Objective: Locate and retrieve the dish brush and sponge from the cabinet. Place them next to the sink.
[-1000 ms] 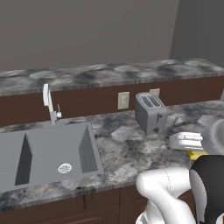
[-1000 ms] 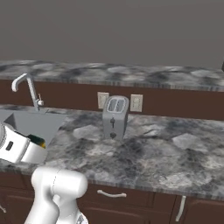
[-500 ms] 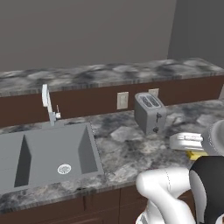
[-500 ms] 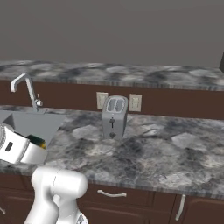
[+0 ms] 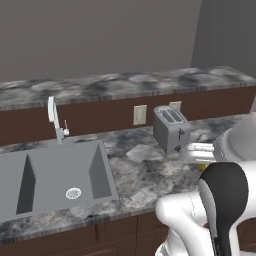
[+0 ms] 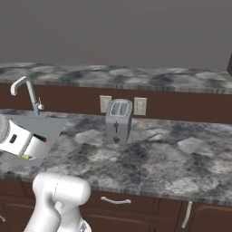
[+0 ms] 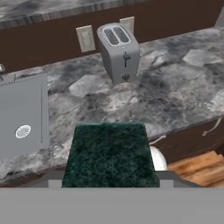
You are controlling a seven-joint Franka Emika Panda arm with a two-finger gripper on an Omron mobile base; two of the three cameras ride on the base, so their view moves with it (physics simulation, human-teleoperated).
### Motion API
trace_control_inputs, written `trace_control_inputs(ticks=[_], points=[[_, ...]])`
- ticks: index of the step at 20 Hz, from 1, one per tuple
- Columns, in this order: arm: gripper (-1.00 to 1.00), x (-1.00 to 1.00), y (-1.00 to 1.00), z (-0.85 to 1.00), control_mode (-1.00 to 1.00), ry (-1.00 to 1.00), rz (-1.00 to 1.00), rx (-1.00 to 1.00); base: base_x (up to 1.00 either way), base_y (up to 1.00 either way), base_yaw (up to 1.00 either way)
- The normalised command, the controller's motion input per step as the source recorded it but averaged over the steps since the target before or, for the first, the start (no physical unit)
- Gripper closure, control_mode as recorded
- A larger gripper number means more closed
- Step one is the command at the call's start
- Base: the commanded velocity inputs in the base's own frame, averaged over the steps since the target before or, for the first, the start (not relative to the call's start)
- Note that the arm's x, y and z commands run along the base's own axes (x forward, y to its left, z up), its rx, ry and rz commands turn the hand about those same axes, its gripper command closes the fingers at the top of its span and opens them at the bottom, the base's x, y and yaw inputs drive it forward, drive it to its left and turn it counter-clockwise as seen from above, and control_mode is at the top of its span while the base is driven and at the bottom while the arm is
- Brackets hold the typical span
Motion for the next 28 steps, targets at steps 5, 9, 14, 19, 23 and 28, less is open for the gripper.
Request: trace_control_inputs(ticks=[5,9,14,19,23,28], points=[[1.00,0.96,0.34,-0.12,-1.00,0.11,0.02,0.00,0.00,0.00,0.00],[1.00,0.88,0.42,-0.47,-1.00,0.21,0.09,0.04,0.00,0.00,0.00],[1.00,0.93,0.51,-0.56,-1.00,0.10,0.12,0.00,0.00,0.00,0.00],[1.00,0.92,0.23,-0.61,-1.00,0.02,0.09,-0.04,0.00,0.00,0.00],[1.00,0.83,0.00,-0.47,-1.00,0.00,0.09,0.00,0.00,0.00,0.00],[1.00,0.88,0.05,-0.39,-1.00,0.00,0.08,0.00,0.00,0.00,0.00]])
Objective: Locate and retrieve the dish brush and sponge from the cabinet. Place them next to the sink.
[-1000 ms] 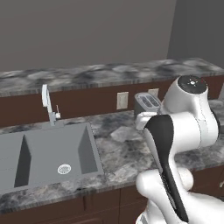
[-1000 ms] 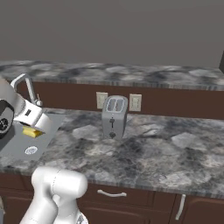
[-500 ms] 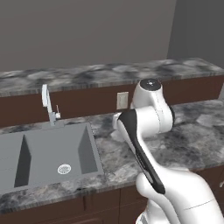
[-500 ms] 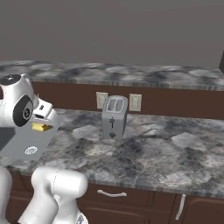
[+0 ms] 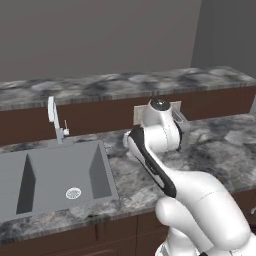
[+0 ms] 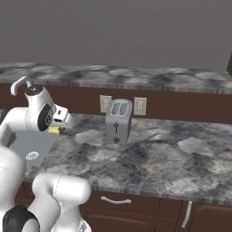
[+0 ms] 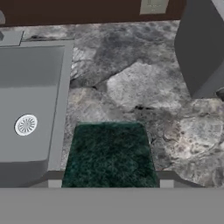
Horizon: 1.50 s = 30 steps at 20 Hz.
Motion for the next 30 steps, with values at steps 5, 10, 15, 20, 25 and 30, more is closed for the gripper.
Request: trace_control_inputs(ticks=[5,10,15,20,25,30], points=[[1.00,0.95,0.17,-0.31,-1.00,0.04,0.04,0.00,0.00,0.00,0.00],[1.00,0.82,0.34,-0.32,-1.00,0.10,0.00,-0.01,0.00,0.00,0.00],[1.00,0.63,0.28,-0.43,-1.00,0.12,0.00,-0.02,0.00,0.00,0.00],[1.00,0.59,0.15,-0.59,-1.00,0.01,0.00,-0.05,0.00,0.00,0.00],[1.00,0.59,0.13,-0.60,-1.00,0.00,0.00,-0.02,0.00,0.00,0.00],[1.00,0.53,0.09,-0.42,-1.00,0.00,0.00,0.00,0.00,0.00,0.00]])
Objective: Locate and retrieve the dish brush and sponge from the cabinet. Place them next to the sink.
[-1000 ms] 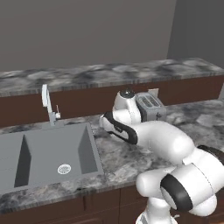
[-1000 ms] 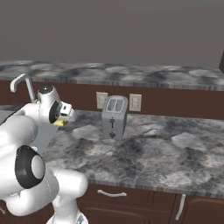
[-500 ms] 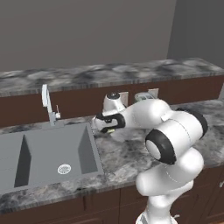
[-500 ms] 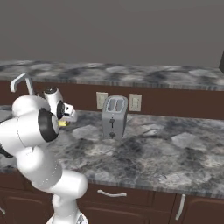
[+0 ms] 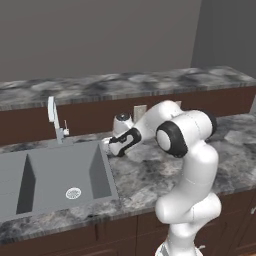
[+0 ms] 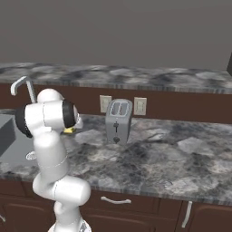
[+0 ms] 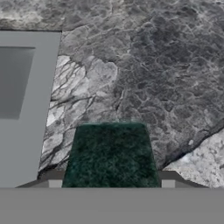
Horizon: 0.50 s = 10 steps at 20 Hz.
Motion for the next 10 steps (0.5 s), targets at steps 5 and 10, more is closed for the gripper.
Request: trace_control_inputs(ticks=[5,10], points=[[-1.00,0.27,0.16,-0.28,-1.00,0.00,0.00,0.01,0.00,0.00,0.00],[-1.00,0.06,0.05,-0.09,-1.00,-0.03,0.00,0.00,0.00,0.00,0.00]])
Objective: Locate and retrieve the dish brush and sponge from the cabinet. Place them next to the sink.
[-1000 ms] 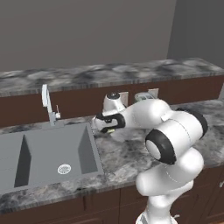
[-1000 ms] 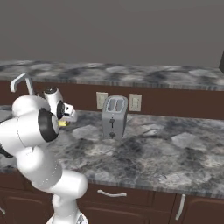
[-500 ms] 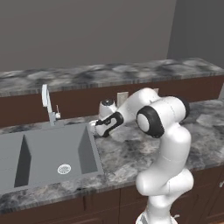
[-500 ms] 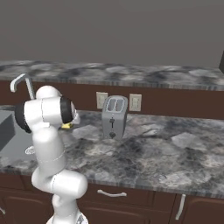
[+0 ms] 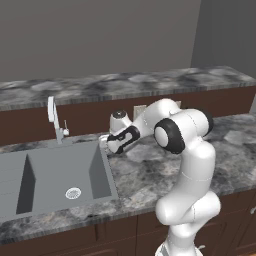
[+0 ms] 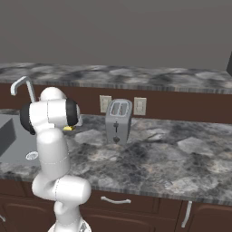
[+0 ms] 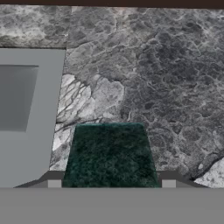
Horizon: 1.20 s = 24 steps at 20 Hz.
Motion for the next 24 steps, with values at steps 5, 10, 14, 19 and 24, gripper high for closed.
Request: trace_control_inputs(ticks=[5,10,14,19,24], points=[[-1.00,0.00,0.00,0.00,-1.00,-0.02,0.00,0.00,0.00,0.00,0.00],[-1.00,-0.09,-0.01,0.08,-1.00,0.00,0.00,0.01,0.00,0.00,0.00],[-1.00,-0.60,0.00,0.77,-1.00,0.01,-0.02,0.06,0.00,0.00,0.00],[-1.00,-0.73,-0.11,0.67,-1.00,0.02,0.00,0.01,0.00,0.00,0.00],[-1.00,-0.82,-0.30,0.52,-1.00,0.00,0.09,0.00,0.00,0.00,0.00]])
